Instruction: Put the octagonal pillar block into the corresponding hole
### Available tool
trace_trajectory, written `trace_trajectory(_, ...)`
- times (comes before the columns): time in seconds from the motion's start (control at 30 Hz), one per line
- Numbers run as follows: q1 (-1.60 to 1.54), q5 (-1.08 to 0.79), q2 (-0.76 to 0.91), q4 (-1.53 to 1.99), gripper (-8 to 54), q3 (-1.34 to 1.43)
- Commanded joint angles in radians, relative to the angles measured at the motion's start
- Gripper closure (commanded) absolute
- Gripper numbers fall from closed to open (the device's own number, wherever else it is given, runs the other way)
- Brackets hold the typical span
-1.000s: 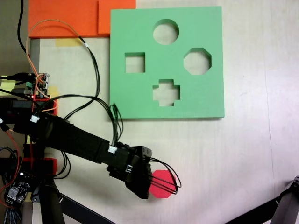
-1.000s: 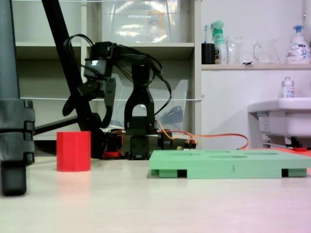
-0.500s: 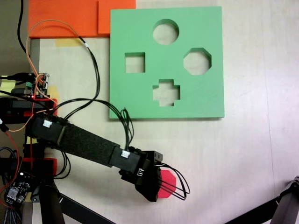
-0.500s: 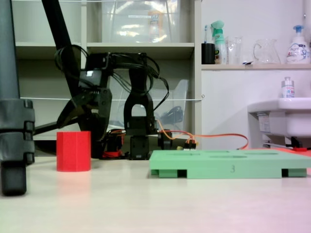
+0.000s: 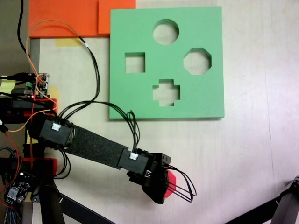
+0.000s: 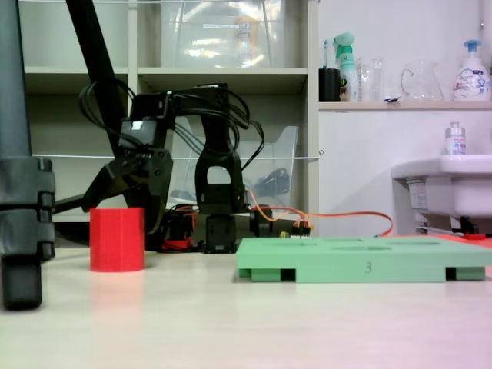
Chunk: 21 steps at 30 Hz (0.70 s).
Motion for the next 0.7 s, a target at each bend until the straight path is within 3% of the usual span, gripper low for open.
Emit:
trace_trajectory(0.0,0.015,0.032,0.012,-0.028,-6.7,-0.044)
trace_trajectory(0.43,0.014,0.222,-0.017,-0.034,-6.4,-0.032)
trace_trajectory(0.47,0.011,0.221,-0.021,-0.034,-4.9,-0.031)
trace_trajectory(0.53,0.011,0.218,-0.020,-0.032,10.4,-0.012)
trace_trajectory(0.57,0.014,0.218,-0.020,-0.032,15.1,0.005)
trace_trajectory(0.67,0.000,0.235,-0.021,-0.026,15.8,0.009)
